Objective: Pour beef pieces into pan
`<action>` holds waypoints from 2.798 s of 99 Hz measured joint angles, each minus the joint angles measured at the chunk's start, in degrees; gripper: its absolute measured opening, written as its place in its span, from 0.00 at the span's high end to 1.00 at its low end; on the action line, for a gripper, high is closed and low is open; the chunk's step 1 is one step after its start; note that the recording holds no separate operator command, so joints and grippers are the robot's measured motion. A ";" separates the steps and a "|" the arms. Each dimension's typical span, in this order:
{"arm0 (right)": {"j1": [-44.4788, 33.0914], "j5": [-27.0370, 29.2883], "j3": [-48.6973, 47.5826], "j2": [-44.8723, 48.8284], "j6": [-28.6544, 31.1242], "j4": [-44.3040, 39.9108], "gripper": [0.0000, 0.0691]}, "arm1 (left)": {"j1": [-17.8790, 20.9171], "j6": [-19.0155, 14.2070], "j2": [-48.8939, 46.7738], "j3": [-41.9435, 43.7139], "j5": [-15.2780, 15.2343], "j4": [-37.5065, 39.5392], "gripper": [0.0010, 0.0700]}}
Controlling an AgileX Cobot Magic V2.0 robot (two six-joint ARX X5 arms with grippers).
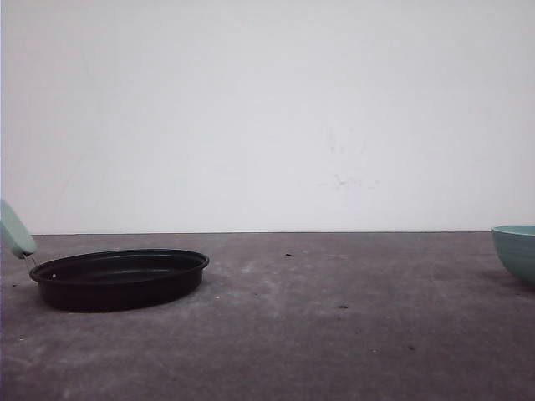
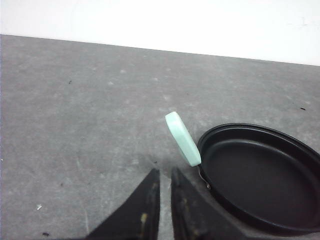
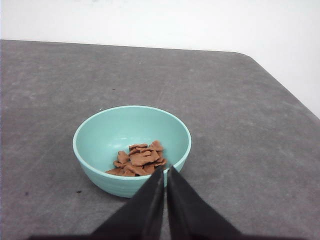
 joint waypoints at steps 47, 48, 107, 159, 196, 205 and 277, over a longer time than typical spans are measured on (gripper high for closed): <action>0.00 0.00 0.00 0.00 0.00 0.00 0.99 | 0.00 0.00 0.00 0.00 0.00 0.00 0.99; 0.00 0.00 0.00 0.00 0.00 0.00 0.99 | 0.00 0.00 0.00 0.00 0.00 0.00 0.99; 0.00 0.00 0.00 0.00 0.02 0.00 0.99 | 0.00 0.00 0.00 0.00 0.00 0.00 0.99; 0.00 -0.11 0.00 0.00 0.66 0.02 0.99 | 0.00 0.02 0.00 0.00 -0.22 0.02 0.99; 0.02 0.52 0.00 0.00 7.54 -0.20 0.99 | 0.00 -0.02 0.00 0.00 0.07 1.27 0.99; 0.00 1.73 0.00 0.00 7.63 -0.17 0.99 | 0.00 -0.04 0.00 0.00 0.11 1.27 0.99; 0.00 1.73 0.00 0.20 9.49 -0.11 0.99 | 0.00 -20.98 0.13 2.91 8.57 -8.55 0.99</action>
